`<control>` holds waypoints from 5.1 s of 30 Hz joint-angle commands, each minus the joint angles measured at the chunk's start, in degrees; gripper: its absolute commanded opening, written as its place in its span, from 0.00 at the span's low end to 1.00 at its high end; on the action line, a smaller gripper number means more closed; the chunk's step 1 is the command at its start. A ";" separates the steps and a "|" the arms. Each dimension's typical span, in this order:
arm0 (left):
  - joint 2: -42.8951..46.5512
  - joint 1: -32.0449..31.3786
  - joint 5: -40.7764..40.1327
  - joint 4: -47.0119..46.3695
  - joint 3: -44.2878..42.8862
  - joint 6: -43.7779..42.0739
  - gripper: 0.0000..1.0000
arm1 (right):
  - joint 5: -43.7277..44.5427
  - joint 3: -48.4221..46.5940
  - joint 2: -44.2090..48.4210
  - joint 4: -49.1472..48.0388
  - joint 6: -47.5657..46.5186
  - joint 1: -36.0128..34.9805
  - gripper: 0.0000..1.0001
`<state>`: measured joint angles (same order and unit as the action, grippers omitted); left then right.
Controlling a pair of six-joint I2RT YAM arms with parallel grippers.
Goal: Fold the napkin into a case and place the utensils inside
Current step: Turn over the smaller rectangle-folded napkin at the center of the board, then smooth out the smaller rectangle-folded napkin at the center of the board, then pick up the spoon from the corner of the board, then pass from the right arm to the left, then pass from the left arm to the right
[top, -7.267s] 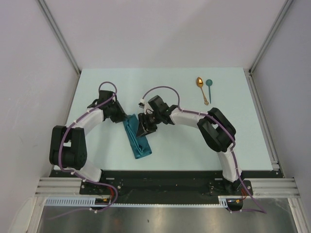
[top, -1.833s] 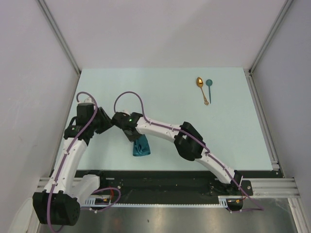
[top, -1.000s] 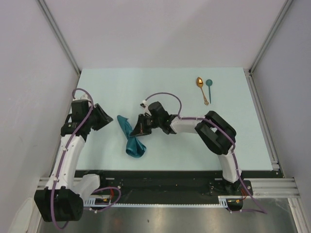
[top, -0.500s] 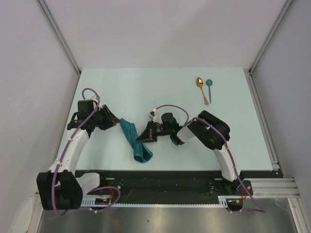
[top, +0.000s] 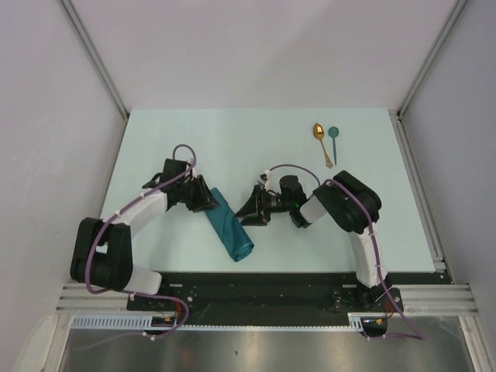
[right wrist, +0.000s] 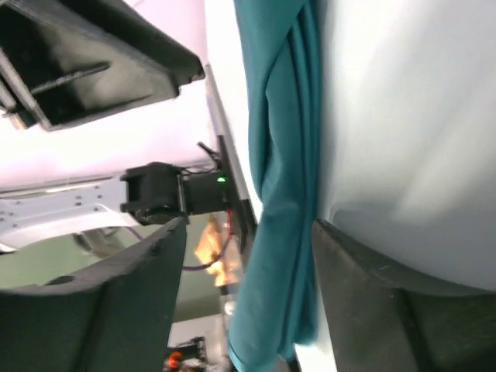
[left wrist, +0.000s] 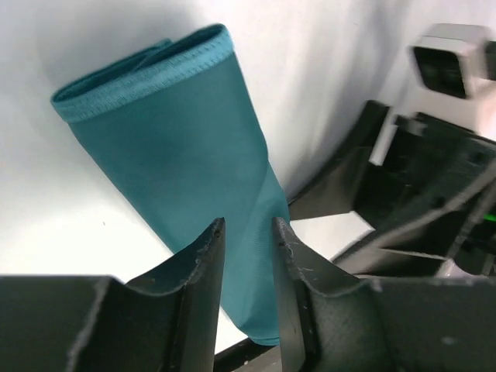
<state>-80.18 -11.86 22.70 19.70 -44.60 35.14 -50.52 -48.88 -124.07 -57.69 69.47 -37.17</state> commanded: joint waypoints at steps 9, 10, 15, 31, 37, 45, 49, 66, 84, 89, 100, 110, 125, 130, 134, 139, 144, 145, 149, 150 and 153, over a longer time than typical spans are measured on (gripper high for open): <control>-3.58 -1.06 -2.31 -2.39 -4.54 1.34 0.32 | 27.65 -18.08 20.71 76.22 -51.53 -3.50 0.75; -4.27 -1.06 -2.92 -2.48 -4.36 1.43 0.31 | 28.45 -18.96 20.97 77.72 -51.98 -4.74 0.75; -6.48 -0.97 -5.56 -3.09 -4.27 1.69 0.26 | 27.58 -20.73 21.94 77.73 -50.14 -12.56 0.57; -11.93 -1.06 -10.40 -3.36 -5.85 0.90 0.24 | 30.30 -11.06 19.57 72.19 -48.91 -16.00 0.26; -5.96 -1.77 -11.54 -1.07 -6.82 -0.33 0.27 | 30.92 -12.03 23.87 73.51 -47.94 -17.41 0.32; 7.82 -3.26 -10.48 -0.37 -3.39 -1.29 0.39 | 38.29 -10.00 29.04 72.63 -43.99 -14.17 0.62; 12.15 -6.94 -10.66 -0.36 -2.60 -1.82 0.47 | 45.67 -12.54 31.35 73.16 -43.63 -2.34 0.79; 18.92 -27.17 -10.40 -23.82 4.08 -5.95 0.53 | 55.46 -69.23 -9.95 91.35 -69.47 26.61 0.89; 10.93 -27.25 -5.30 -18.56 -1.01 -3.94 0.50 | 49.20 -74.17 -21.74 101.37 -71.23 28.12 0.33; 6.72 -27.17 -4.07 -14.97 -3.47 -4.37 0.50 | 45.36 -70.13 -19.73 101.20 -67.91 26.71 0.00; -1.99 -27.34 -3.63 -24.26 -6.37 0.37 0.55 | 26.35 -23.13 19.46 62.55 -35.92 20.65 0.00; -8.24 -29.10 0.68 -30.25 -8.05 6.96 0.56 | 31.27 -6.06 34.50 46.18 -17.80 10.10 0.00; 7.39 -28.57 11.39 -3.21 -3.74 -13.49 0.00 | 11.40 -15.26 38.72 74.66 -58.66 12.12 0.69; 11.53 -27.78 15.78 6.04 -3.74 -18.25 0.00 | 11.77 -20.02 40.05 84.58 -69.21 10.89 0.71; 13.47 -26.03 17.55 11.83 -3.39 -20.71 0.00 | 6.16 -19.93 40.93 87.39 -71.93 11.68 0.57; 16.28 -22.78 19.92 15.18 -1.81 -22.65 0.00 | 1.05 -19.15 43.56 89.24 -72.72 12.21 0.54; 17.08 -20.13 22.91 15.80 -0.66 -23.18 0.00 | -0.89 -17.39 45.05 89.78 -72.38 11.68 0.64; 16.90 -20.13 23.09 15.89 -0.75 -23.18 0.00 | -0.72 -17.21 44.80 89.34 -72.20 11.33 0.65; 16.72 -20.05 25.20 15.02 -0.14 -22.83 0.00 | -0.81 -18.26 43.04 90.04 -72.64 10.54 0.63; 16.90 -20.05 26.42 14.58 0.04 -22.48 0.00 | -1.24 -18.87 42.51 89.77 -72.64 10.71 0.63; 17.43 -20.13 26.87 14.05 0.22 -22.13 0.00 | -1.24 -21.07 40.14 91.17 -73.60 10.97 0.54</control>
<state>-64.71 -32.12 45.34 35.64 -44.64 13.93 -50.22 -66.63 -81.58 32.14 -2.42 -26.37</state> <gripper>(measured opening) 0.019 0.575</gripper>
